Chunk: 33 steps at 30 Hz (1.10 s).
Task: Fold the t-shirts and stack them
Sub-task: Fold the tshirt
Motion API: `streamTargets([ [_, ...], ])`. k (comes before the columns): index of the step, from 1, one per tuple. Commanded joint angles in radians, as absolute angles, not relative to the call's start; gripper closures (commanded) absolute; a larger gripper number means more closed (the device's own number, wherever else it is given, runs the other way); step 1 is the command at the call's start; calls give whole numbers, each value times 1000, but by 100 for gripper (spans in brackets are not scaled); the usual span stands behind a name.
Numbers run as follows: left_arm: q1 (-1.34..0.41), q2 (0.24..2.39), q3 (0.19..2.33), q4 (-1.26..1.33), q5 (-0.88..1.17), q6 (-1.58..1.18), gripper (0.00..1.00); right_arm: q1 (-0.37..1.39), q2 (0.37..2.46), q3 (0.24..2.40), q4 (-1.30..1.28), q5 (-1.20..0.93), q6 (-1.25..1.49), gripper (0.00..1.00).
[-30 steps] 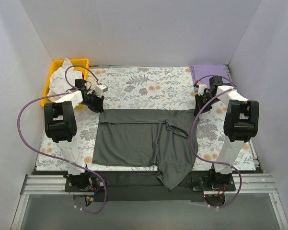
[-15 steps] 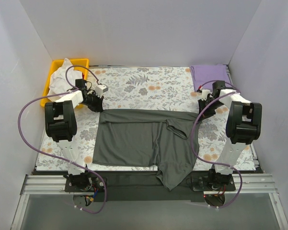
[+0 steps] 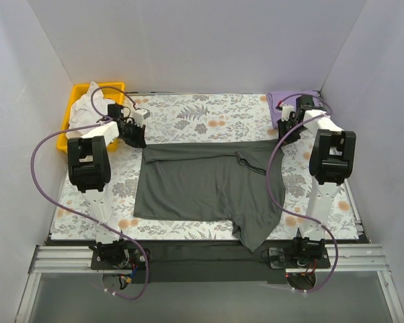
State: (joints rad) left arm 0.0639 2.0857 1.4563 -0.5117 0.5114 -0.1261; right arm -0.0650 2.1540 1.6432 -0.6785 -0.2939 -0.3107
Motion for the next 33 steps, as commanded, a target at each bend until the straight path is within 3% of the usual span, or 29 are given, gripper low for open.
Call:
streamTargets([
  [1,66,2152,1528,-457,408,-205,100,-58,2213,1775,-627,-284,-330,99],
  [4,66,2187,1603,-471,382,-259,100,-46,2255,1903,-649,-282,-333,94],
  [6,66,2165,1614,-489,425,-252,85,-44,2221,1893,-678,-294,-365,77],
  [7,67,2145,1594,-505,446,-244,79,-44,2173,1875,-689,-313,-376,60],
  [8,67,2096,1577,-506,474,-236,70,-44,2140,1850,-705,-321,-394,54],
  [10,66,2019,1528,-509,520,-229,63,-44,2038,1755,-713,-334,-405,46],
  [12,66,1976,1497,-520,537,-224,58,-44,1973,1691,-715,-341,-411,46],
  [16,64,1881,1411,-532,577,-198,57,-37,1852,1553,-726,-406,-381,49],
  [22,61,1795,1319,-537,632,-195,57,56,1838,1465,-723,-390,-351,57],
  [29,51,1816,1307,-554,582,-199,57,150,1897,1462,-680,-290,-390,55],
  [33,49,1847,1318,-490,431,-287,55,175,1911,1444,-661,-249,-403,54],
])
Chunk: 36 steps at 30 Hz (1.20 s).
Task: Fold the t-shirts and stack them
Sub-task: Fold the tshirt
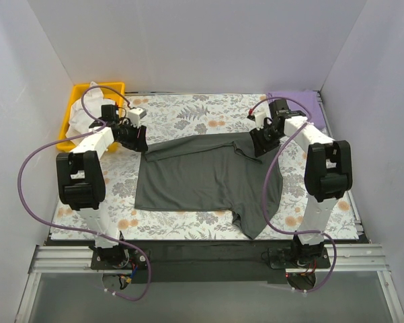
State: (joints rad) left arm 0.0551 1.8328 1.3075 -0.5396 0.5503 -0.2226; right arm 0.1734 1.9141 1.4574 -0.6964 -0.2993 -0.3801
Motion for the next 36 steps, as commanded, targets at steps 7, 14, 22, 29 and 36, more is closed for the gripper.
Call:
streamTargets([
  [7,52,1971,1419,-361,273,-408,58,189,1893,1417,-643,-222,-423,53],
  [14,55,2017,1529,-293,221,-466,55,198,1839,1393,-644,-239,-457,54],
  [22,43,1883,1404,-479,636,-229,66,233,1818,1399,-641,-195,-534,53],
  [29,23,1818,1324,-563,681,-83,62,270,1862,1413,-640,-132,-572,50],
  [36,-57,1856,1318,-629,600,63,61,272,1917,1419,-607,-40,-572,52],
])
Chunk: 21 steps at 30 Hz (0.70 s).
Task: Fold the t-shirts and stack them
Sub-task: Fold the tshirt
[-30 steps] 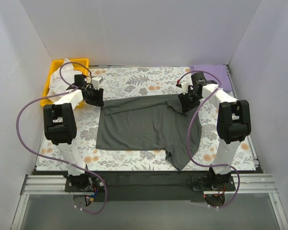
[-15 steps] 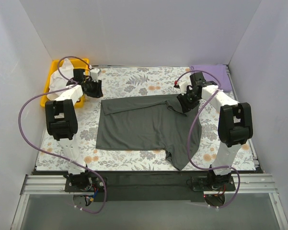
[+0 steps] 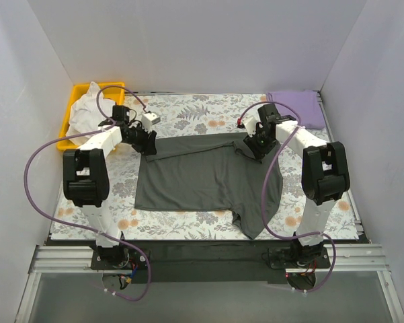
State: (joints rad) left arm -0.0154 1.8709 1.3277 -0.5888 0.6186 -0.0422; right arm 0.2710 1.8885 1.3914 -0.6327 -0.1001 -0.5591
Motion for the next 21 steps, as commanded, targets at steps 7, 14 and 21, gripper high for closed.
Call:
streamTargets([
  [7,-101,1902,1301,-617,488,123,63,273,1924,1390,-609,-8,-587,58],
  [14,-106,1917,1293,-589,427,143,71,273,1936,1378,-609,-5,-601,76],
  [21,-106,1911,1293,-591,396,158,90,273,1902,1365,-615,18,-603,99],
])
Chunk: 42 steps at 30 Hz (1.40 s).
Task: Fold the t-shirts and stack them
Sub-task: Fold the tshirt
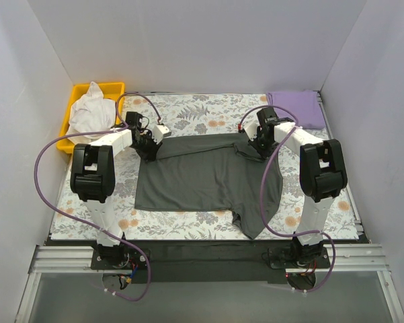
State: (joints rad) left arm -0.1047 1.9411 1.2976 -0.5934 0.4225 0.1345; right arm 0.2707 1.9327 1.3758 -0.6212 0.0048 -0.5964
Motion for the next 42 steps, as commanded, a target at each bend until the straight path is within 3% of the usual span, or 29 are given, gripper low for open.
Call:
streamTargets([
  [1,-106,1907,1293,-591,396,155,90,273,1893,1362,-617,17,-603,99],
  [6,-106,1887,1304,-597,380,152,84,273,1845,1355,-627,11,-611,99],
  [12,-106,1881,1305,-611,362,178,100,273,1827,1356,-656,8,-615,99],
  [42,-106,1816,1295,-690,344,229,100,270,1781,1305,-710,8,-624,99],
])
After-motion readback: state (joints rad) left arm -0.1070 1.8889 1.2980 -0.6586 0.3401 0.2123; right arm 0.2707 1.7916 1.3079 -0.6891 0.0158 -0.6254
